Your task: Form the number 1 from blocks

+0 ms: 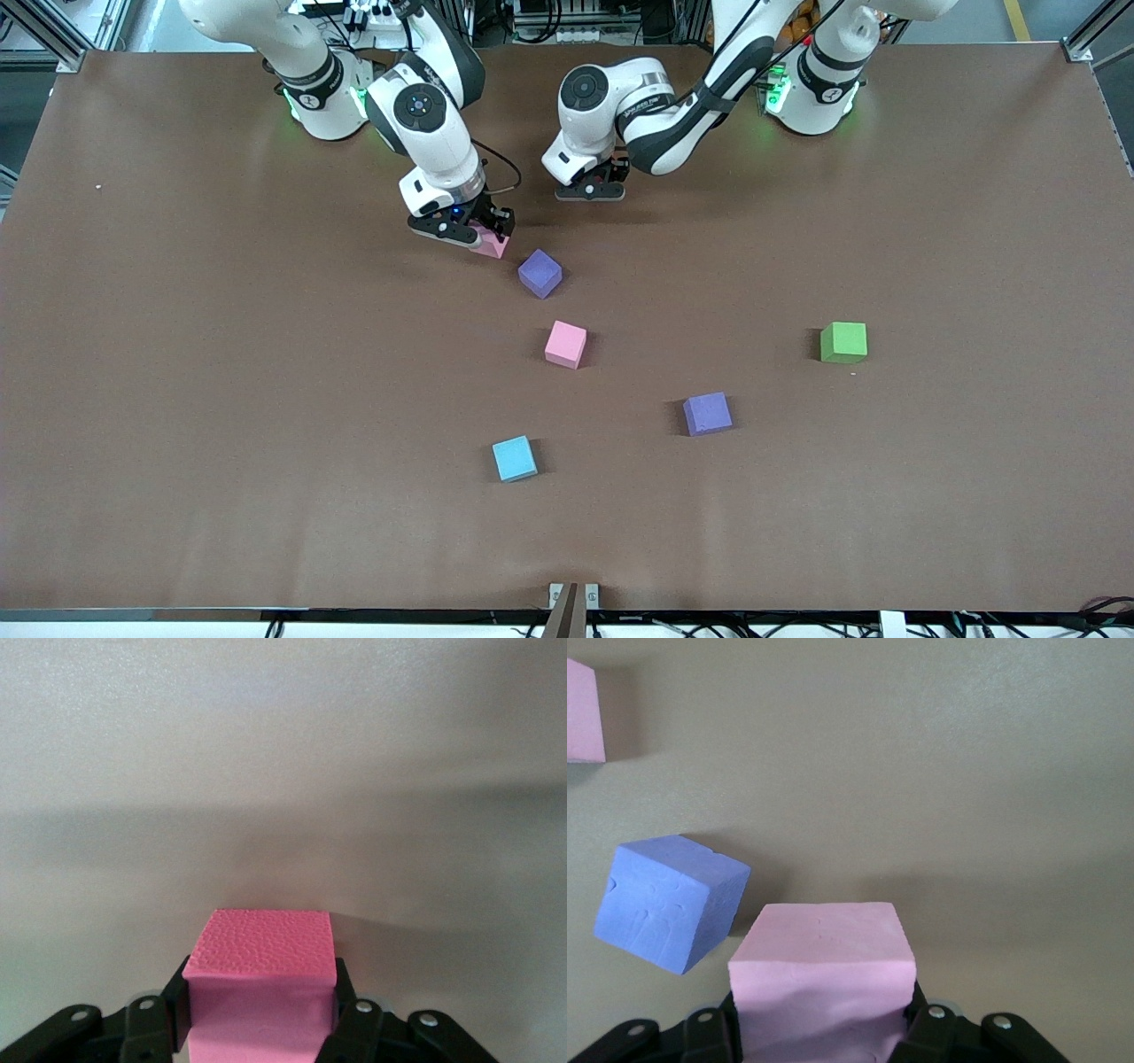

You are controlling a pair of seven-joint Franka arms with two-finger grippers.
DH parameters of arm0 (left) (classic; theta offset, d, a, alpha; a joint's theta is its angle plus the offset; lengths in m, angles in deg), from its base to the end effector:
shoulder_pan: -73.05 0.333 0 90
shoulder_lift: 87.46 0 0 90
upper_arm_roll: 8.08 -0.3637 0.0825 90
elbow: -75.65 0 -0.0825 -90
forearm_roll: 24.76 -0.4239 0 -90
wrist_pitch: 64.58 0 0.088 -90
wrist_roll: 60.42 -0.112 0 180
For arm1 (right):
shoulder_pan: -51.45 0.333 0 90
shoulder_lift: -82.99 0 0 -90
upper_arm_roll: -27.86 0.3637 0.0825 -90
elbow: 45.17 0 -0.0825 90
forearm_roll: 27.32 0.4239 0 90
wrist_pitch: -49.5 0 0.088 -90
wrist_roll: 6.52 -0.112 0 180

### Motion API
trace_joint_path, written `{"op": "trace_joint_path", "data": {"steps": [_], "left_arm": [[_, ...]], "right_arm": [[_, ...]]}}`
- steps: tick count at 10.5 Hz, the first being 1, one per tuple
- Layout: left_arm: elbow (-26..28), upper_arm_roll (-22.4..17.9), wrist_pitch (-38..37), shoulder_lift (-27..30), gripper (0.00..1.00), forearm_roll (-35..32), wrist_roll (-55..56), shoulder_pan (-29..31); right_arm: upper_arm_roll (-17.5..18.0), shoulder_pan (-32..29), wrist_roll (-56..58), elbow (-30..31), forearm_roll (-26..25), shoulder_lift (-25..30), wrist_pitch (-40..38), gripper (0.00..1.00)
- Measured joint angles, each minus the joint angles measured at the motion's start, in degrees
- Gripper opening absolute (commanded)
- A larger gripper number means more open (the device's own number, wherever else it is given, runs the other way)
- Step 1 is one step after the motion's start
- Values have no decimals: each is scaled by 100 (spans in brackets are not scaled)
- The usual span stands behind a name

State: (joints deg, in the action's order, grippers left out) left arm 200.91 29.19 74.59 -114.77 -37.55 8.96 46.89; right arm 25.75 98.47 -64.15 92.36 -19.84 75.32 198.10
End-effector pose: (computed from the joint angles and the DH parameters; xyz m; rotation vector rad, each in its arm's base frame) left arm 0.2584 -0.5228 0.2056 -3.0822 0.0600 0.2841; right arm 0.3801 0.3756 0.2748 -3.0118 0.5030 0.0222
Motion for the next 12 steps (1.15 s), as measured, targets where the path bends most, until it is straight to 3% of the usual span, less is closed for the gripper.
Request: {"op": "trace_joint_path", "data": {"steps": [8,9,10,12], "left_arm": [[52,43,11,26,0,-34,0,1],[53,44,11,26,5,-35,0,1],[54,45,11,27,99,-36,0,1],[79,50,10,23,100,-36,0,3]], "right_arm": [[0,0,1,0,0,1,1,57],[0,0,1,0,0,1,1,57],[0,0,1,0,0,1,1,57],[0,0,1,0,0,1,1,57]]}}
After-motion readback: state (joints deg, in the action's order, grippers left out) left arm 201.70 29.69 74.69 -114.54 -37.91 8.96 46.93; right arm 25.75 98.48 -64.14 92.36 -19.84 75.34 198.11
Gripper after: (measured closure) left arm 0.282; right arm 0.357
